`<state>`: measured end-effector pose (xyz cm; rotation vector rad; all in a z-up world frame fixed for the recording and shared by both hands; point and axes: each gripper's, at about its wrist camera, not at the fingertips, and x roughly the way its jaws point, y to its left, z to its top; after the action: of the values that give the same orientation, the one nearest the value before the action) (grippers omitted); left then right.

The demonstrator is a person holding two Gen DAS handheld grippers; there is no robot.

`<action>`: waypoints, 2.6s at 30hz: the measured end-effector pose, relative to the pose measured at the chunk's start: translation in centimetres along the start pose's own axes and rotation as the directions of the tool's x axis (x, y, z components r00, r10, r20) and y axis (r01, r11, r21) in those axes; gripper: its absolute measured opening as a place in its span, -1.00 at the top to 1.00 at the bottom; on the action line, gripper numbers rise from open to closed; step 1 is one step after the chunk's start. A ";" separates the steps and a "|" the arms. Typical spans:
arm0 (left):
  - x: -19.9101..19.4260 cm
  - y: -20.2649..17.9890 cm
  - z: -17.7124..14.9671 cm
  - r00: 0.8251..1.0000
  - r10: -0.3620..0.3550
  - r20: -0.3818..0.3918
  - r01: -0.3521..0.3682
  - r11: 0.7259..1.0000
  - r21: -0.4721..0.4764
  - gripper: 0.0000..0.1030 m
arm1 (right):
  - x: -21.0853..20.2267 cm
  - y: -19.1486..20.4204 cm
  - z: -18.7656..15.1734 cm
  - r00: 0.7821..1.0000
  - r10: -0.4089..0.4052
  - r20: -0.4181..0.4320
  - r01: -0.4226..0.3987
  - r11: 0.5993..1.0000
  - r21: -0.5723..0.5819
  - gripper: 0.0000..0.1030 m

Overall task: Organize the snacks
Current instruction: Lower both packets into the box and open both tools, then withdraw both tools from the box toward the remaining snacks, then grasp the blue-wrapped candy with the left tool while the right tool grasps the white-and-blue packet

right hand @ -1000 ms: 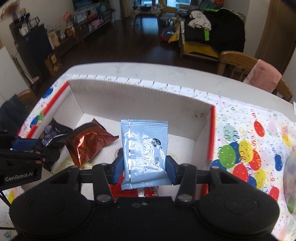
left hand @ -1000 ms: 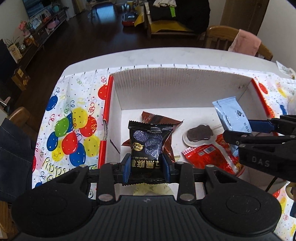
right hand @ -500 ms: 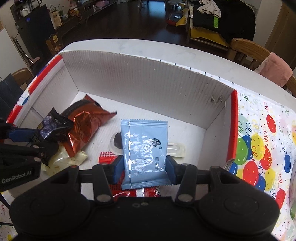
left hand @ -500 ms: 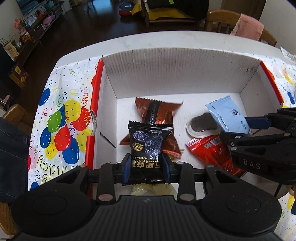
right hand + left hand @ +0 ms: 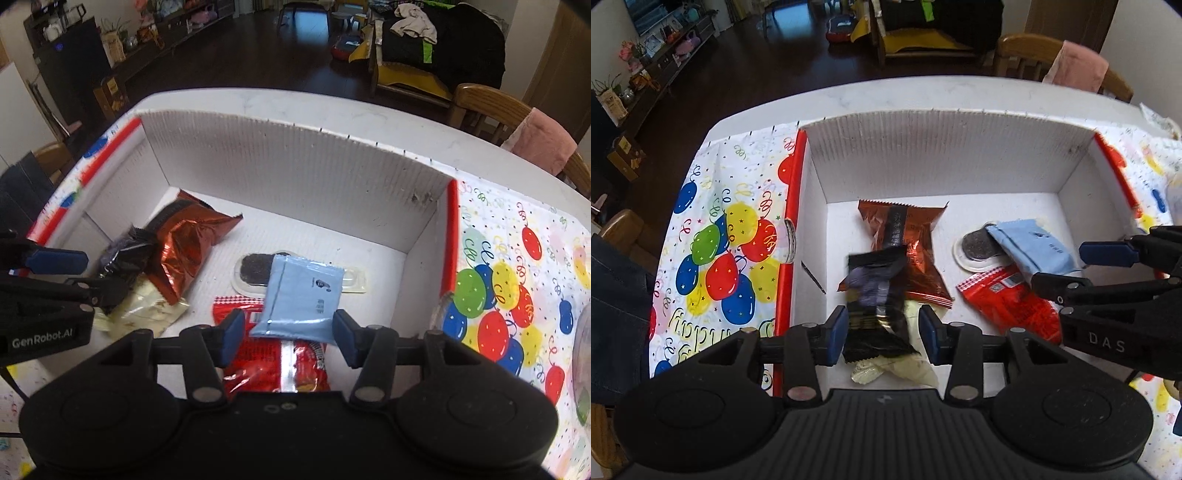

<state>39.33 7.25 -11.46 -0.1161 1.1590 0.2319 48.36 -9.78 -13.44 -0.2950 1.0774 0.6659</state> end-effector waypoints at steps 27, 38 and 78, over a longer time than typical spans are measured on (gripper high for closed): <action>-12.3 2.9 -7.7 0.963 -0.145 0.226 0.142 0.989 0.030 -0.24 | -13.7 4.3 -6.1 0.968 0.077 0.238 -0.093 0.994 0.057 -0.52; -15.6 6.0 -12.5 0.947 -0.178 0.267 0.175 0.984 0.033 -0.37 | -16.8 7.3 -10.9 0.952 0.076 0.296 -0.091 0.995 0.037 -0.76; -7.0 14.3 -28.8 0.988 -0.153 0.007 0.153 0.988 0.014 -0.59 | -5.8 7.8 -25.1 0.992 -0.118 0.037 0.113 0.986 0.118 -0.70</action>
<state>7.46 14.22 -16.06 -0.1915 1.1378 0.0883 23.74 -19.14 -19.12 -0.2397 1.0447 0.5016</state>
